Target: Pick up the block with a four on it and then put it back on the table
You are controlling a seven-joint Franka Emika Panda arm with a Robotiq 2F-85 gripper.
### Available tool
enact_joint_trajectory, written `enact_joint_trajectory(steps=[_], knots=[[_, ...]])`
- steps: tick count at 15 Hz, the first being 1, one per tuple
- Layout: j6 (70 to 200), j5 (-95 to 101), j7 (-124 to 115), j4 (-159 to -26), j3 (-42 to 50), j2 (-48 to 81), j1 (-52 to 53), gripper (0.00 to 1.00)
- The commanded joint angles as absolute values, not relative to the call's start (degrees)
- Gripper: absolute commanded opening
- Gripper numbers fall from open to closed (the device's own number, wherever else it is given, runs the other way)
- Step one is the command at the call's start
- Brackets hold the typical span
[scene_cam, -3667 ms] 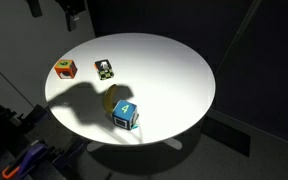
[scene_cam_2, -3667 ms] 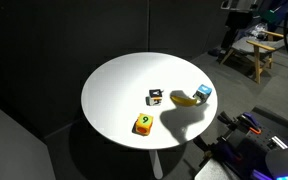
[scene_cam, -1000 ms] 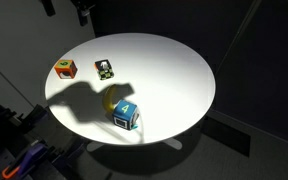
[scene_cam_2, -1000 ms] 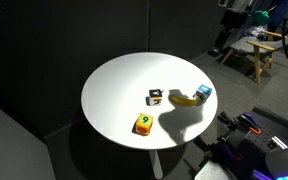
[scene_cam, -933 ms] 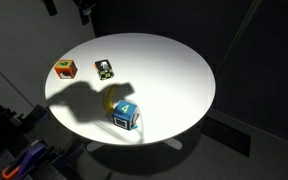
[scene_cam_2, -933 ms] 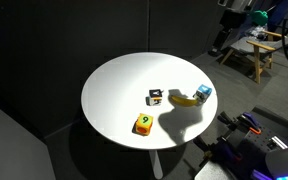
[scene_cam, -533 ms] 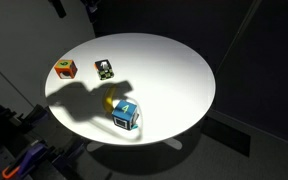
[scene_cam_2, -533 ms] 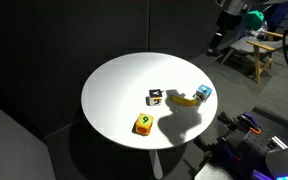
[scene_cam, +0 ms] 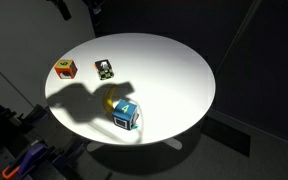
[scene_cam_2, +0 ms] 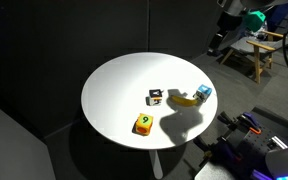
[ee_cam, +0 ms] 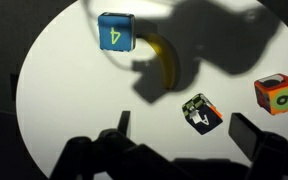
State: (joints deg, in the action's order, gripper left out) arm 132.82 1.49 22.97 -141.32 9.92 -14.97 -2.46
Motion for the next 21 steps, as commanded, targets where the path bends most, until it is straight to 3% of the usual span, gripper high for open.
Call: enact_joint_trajectory(steps=[1,21], knots=[[132.79,1.50,22.21,-140.85,10.06,-14.70,-3.72,1.00],[132.05,-0.61,22.99,-140.41,13.24,-14.79,-6.41,1.00]])
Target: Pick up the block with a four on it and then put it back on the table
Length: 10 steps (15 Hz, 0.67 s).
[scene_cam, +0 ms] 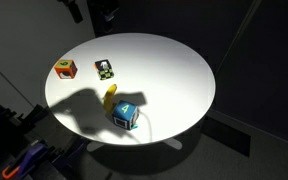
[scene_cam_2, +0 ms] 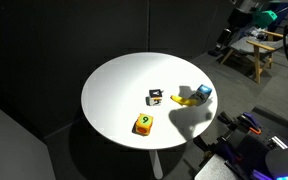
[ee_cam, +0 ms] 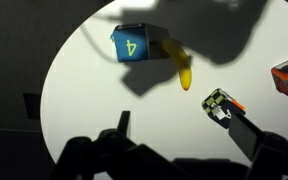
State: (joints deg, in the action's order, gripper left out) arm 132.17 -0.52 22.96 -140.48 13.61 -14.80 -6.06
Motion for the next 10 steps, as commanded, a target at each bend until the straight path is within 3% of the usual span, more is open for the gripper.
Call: enact_joint_trajectory(steps=[1,10], knots=[[132.05,-0.61,22.99,-140.41,13.24,-14.79,-6.41,1.00],[132.23,-0.80,23.10,-140.31,13.38,-14.41,-6.43,1.00]])
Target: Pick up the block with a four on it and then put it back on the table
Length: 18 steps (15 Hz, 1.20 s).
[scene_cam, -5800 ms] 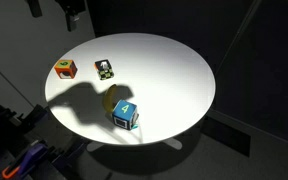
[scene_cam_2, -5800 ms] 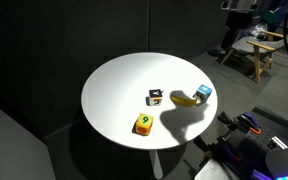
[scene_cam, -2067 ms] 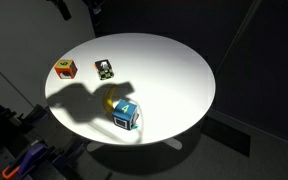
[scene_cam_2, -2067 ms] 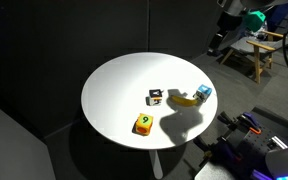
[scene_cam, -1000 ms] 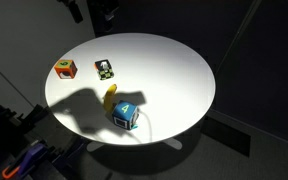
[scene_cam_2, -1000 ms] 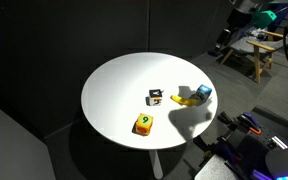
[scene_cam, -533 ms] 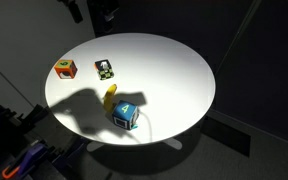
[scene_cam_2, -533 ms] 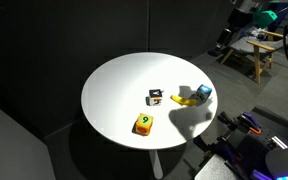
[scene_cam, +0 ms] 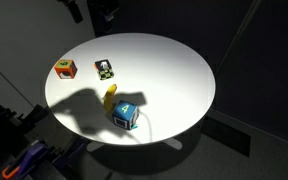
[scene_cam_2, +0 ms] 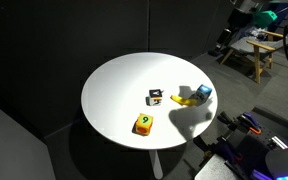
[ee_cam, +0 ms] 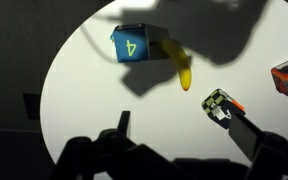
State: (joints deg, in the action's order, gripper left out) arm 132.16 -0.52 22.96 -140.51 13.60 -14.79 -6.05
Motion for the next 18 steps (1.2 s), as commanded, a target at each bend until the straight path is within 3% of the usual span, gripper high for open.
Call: enact_joint_trajectory(steps=[1,18], knots=[[132.35,-0.94,23.18,-140.12,13.55,-13.61,-6.49,1.00],[134.54,-1.84,23.35,-131.74,13.62,4.88,-11.35,1.00]])
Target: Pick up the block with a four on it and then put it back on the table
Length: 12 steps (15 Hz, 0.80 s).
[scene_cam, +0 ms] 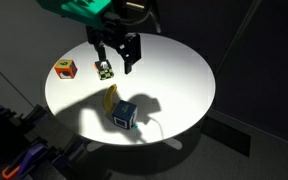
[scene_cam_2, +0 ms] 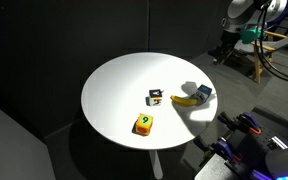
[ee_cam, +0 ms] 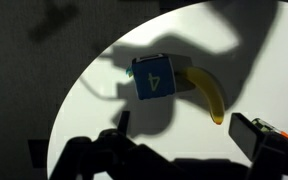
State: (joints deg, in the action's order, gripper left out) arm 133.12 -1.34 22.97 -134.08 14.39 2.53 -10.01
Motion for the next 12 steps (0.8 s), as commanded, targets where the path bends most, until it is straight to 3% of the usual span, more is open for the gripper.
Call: enact_joint_trajectory(steps=[1,5,12], knots=[[135.89,-1.66,23.17,-131.67,13.49,5.34,-11.50,1.00],[144.39,-2.18,24.42,-133.10,12.77,6.04,-11.86,1.00],[143.43,-2.12,24.05,-131.96,11.65,9.95,-12.28,1.00]])
